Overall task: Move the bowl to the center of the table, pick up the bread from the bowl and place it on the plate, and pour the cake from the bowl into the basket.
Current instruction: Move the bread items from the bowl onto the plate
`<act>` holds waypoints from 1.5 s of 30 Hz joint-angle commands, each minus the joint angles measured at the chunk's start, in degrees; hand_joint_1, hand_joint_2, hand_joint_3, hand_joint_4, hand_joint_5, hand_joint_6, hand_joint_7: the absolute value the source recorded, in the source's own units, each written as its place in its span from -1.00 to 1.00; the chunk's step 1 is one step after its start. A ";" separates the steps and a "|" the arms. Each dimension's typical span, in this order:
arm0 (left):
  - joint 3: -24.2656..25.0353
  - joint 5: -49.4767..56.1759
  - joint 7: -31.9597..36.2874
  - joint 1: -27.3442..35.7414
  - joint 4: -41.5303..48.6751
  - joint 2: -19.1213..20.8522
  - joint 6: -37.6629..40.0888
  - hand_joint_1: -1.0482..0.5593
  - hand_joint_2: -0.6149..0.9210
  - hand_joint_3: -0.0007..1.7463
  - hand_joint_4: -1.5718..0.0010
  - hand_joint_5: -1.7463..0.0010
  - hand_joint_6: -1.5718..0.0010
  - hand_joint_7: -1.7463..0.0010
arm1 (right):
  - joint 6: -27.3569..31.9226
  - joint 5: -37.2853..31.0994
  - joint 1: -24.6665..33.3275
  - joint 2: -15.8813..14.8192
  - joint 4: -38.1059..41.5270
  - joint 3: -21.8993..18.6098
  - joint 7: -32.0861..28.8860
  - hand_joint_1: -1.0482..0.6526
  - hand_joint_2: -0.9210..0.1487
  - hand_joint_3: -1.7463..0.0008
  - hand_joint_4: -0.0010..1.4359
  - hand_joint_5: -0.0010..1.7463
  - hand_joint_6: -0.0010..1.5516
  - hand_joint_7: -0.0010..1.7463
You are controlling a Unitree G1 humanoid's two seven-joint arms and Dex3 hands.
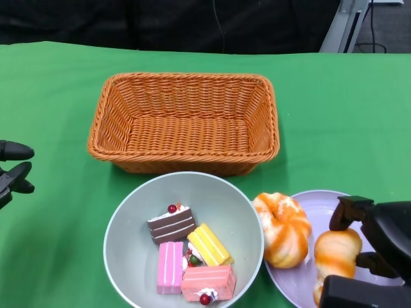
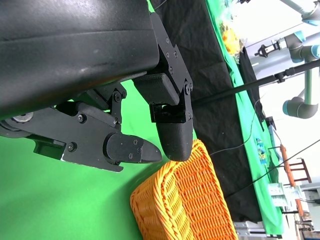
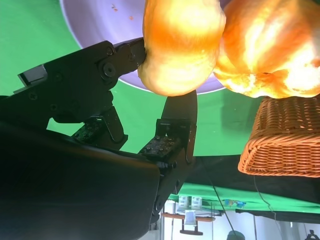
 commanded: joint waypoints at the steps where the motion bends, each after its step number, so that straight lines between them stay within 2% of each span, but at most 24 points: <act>1: 0.45 -0.27 -0.28 0.67 -0.97 1.00 -0.04 0.12 1.00 -0.77 -0.05 -0.48 -0.10 -0.01 | 0.95 -0.14 -0.50 -0.23 1.93 0.74 -0.96 -0.04 -1.00 0.90 0.11 1.00 -0.11 0.46; 2: 0.39 0.01 0.14 0.73 -1.19 0.97 0.18 0.13 1.00 -0.77 -0.05 -0.48 -0.10 -0.01 | 1.05 -0.23 -0.69 -0.22 2.42 0.93 -1.46 -0.06 -1.00 0.93 0.12 1.00 -0.04 0.31; 4: 0.34 0.29 0.56 0.83 -1.48 0.92 0.47 0.13 1.00 -0.77 -0.05 -0.48 -0.10 -0.01 | 1.10 -0.13 -1.09 -0.32 3.39 1.32 -2.28 -0.06 -1.00 0.95 0.13 1.00 0.01 0.22; 5: 0.34 0.30 0.55 0.86 -1.54 0.91 0.52 0.14 1.00 -0.76 -0.04 -0.47 -0.10 -0.01 | 1.09 0.04 -1.26 -0.42 3.78 1.50 -2.55 -0.07 -1.00 0.96 0.13 1.00 0.07 0.11; 10: 0.38 0.31 0.54 0.85 -1.39 0.90 0.39 0.14 1.00 -0.75 -0.03 -0.47 -0.09 -0.01 | 1.60 0.37 -1.57 -0.74 4.25 2.10 -3.00 -0.07 -1.00 0.96 0.13 1.00 0.12 0.02; 11: 0.41 0.31 0.53 0.81 -1.20 0.91 0.22 0.14 1.00 -0.75 -0.03 -0.47 -0.09 -0.01 | 1.85 0.33 -1.60 -0.72 4.20 2.21 -2.87 -0.08 -1.00 0.97 0.11 1.00 0.15 -0.08; 12: 0.36 0.34 0.17 0.81 -0.96 1.03 -0.25 0.13 1.00 -0.76 -0.02 -0.47 -0.09 -0.01 | 2.31 0.29 -1.63 -0.30 3.92 2.29 -2.94 -0.07 -1.00 0.98 0.09 0.95 0.17 -0.20; 14: 0.24 0.48 -0.25 0.87 -0.72 1.24 -0.93 0.12 1.00 -0.76 -0.03 -0.48 -0.09 -0.01 | 3.83 -0.28 -1.62 0.43 2.92 2.63 -2.30 -0.03 -1.00 0.98 0.06 0.69 0.20 -0.57; 15: 0.25 0.31 -0.70 0.87 -0.59 1.28 -1.24 0.12 1.00 -0.76 -0.03 -0.48 -0.09 -0.01 | 5.05 -0.90 -1.54 0.83 2.14 2.90 -1.58 -0.03 -1.00 0.99 0.00 0.58 0.15 -0.72; 17: 0.31 0.01 -1.36 0.81 -0.33 1.31 -1.60 0.12 1.00 -0.75 -0.03 -0.48 -0.09 -0.01 | 6.91 -2.13 -1.43 1.16 1.11 3.48 -0.63 -0.04 -0.98 1.00 -0.08 0.49 0.07 -0.83; 19: 0.36 -0.08 -1.61 0.75 -0.15 1.32 -1.79 0.13 1.00 -0.74 -0.03 -0.48 -0.09 -0.01 | 7.76 -2.55 -1.43 1.16 0.73 3.85 -0.35 -0.05 -0.97 1.00 -0.10 0.46 0.04 -0.87; 20: 0.28 0.28 -1.11 0.80 -0.28 1.37 -1.51 0.13 1.00 -0.74 -0.03 -0.48 -0.09 -0.01 | 9.09 -5.24 -1.55 0.91 0.30 4.74 0.60 -0.05 -0.97 1.00 -0.10 0.46 0.04 -0.88; 21: 0.21 0.55 -0.74 0.84 -0.37 1.41 -1.29 0.12 1.00 -0.74 -0.02 -0.48 -0.08 -0.01 | 10.15 -7.33 -1.64 0.74 -0.04 5.43 1.36 -0.11 -0.99 1.00 -0.19 0.34 -0.14 -0.94; 22: 0.17 0.73 -0.48 0.86 -0.45 1.43 -1.14 0.12 1.00 -0.75 -0.02 -0.48 -0.08 -0.01 | 10.93 -8.90 -1.69 0.69 -0.31 5.91 1.97 -0.14 -0.99 0.99 -0.21 0.28 -0.20 -0.97; 25: 0.19 0.86 -0.46 0.81 -0.25 1.40 -1.22 0.12 1.00 -0.76 -0.02 -0.48 -0.08 -0.01 | 12.94 -12.12 -1.81 0.99 -1.14 6.92 4.71 -0.16 -1.00 0.99 -0.22 0.22 -0.25 -0.99; 26: 0.22 0.88 -0.54 0.76 -0.07 1.37 -1.34 0.12 1.00 -0.76 -0.01 -0.47 -0.08 -0.01 | 13.91 -13.64 -1.88 1.12 -1.58 7.40 6.36 -0.18 -1.00 0.96 -0.22 -0.10 -0.32 -0.99; 27: 0.25 0.89 -0.59 0.72 0.05 1.35 -1.43 0.12 1.00 -0.76 -0.01 -0.47 -0.09 -0.01 | 14.59 -14.78 -1.93 1.26 -1.91 7.73 7.60 -0.20 -1.00 0.94 -0.13 -0.42 -0.37 -0.99; 29: 0.26 0.97 -0.54 0.73 0.20 1.31 -1.72 0.12 1.00 -0.77 -0.01 -0.46 -0.09 0.00 | 15.56 -16.22 -1.98 1.69 -2.59 8.15 9.47 -0.20 -1.00 0.93 -0.09 -0.60 -0.39 -1.00; 31: 0.38 0.95 -0.39 0.70 0.47 1.24 -2.05 0.12 1.00 -0.76 -0.02 -0.46 -0.09 0.00 | 16.63 -17.45 -2.06 2.37 -3.38 8.52 11.65 -0.22 -1.00 0.92 -0.21 -0.79 -0.47 -1.00; 36: 0.32 1.08 -0.26 0.61 0.57 1.40 -1.66 0.10 1.00 -0.77 -0.02 -0.46 -0.09 0.00 | 17.96 -20.73 -2.30 3.58 -4.69 9.12 14.88 -0.27 -1.00 0.91 -0.36 -0.92 -0.59 -1.00; 41: 0.39 1.10 -0.21 0.60 0.54 1.40 -1.56 0.10 1.00 -0.77 -0.02 -0.47 -0.09 0.00 | 18.00 -22.44 -2.45 4.41 -5.18 8.99 16.74 -0.28 -1.00 0.91 -0.37 -0.94 -0.60 -1.00; 42: 0.43 1.07 -0.18 0.60 0.51 1.39 -1.48 0.12 1.00 -0.77 -0.02 -0.46 -0.09 0.00 | 18.15 -23.09 -2.60 4.63 -5.47 9.06 17.67 -0.30 -1.00 0.89 -0.42 -0.96 -0.67 -1.00; 45: 0.44 1.10 -0.43 0.58 0.77 1.50 -2.00 0.13 1.00 -0.76 -0.02 -0.46 -0.09 0.01 | 18.18 -24.36 -2.76 5.21 -5.85 9.01 18.96 -0.32 -1.00 0.88 -0.45 -0.97 -0.72 -1.00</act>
